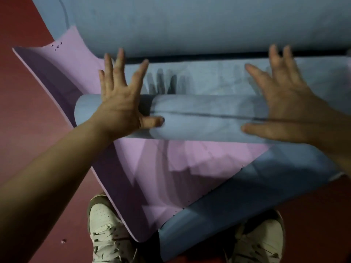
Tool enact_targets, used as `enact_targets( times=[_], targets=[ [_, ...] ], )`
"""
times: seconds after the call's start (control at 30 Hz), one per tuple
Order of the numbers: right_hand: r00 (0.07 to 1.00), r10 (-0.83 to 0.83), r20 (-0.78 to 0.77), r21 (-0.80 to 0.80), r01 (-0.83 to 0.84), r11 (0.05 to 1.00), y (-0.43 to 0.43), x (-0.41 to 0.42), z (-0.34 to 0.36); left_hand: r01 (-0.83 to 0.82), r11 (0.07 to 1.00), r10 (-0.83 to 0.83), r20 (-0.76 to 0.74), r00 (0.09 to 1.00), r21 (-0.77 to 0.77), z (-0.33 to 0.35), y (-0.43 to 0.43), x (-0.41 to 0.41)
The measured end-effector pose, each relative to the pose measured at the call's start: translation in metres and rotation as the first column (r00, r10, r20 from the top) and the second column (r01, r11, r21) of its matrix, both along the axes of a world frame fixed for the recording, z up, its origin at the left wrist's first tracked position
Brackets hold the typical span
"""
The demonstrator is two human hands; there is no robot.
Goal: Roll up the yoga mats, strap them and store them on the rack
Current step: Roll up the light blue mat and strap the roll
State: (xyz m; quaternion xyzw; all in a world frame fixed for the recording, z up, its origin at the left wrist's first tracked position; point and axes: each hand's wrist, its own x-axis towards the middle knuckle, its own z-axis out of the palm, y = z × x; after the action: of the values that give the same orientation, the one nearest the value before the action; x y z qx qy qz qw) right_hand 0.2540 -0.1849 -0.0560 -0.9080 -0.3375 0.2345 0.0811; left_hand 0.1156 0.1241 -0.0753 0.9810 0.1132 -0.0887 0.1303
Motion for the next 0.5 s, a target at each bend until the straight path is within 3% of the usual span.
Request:
enact_targets(
  times=[0.07, 0.23, 0.37, 0.5],
  targets=[
    [0.998, -0.054, 0.029, 0.116, 0.051, 0.992, -0.003, 0.000, -0.003, -0.082, 0.995, 0.085, 0.041, 0.996, -0.065, 0.006, -0.003, 0.007],
    [0.993, -0.093, 0.077, 0.226, 0.074, 0.971, -0.006, -0.008, -0.005, 0.101, 0.972, -0.081, 0.102, 0.992, -0.212, 0.011, -0.005, 0.006],
    [0.987, -0.086, 0.137, 0.211, 0.055, 0.976, -0.007, -0.008, -0.002, 0.207, 0.978, -0.206, 0.024, 0.978, -0.037, 0.009, -0.014, -0.012],
    [0.990, -0.036, 0.137, 0.106, 0.021, 0.994, -0.009, -0.014, -0.001, 0.219, 0.962, -0.215, -0.046, 0.976, 0.162, 0.001, -0.028, -0.010]
  ],
)
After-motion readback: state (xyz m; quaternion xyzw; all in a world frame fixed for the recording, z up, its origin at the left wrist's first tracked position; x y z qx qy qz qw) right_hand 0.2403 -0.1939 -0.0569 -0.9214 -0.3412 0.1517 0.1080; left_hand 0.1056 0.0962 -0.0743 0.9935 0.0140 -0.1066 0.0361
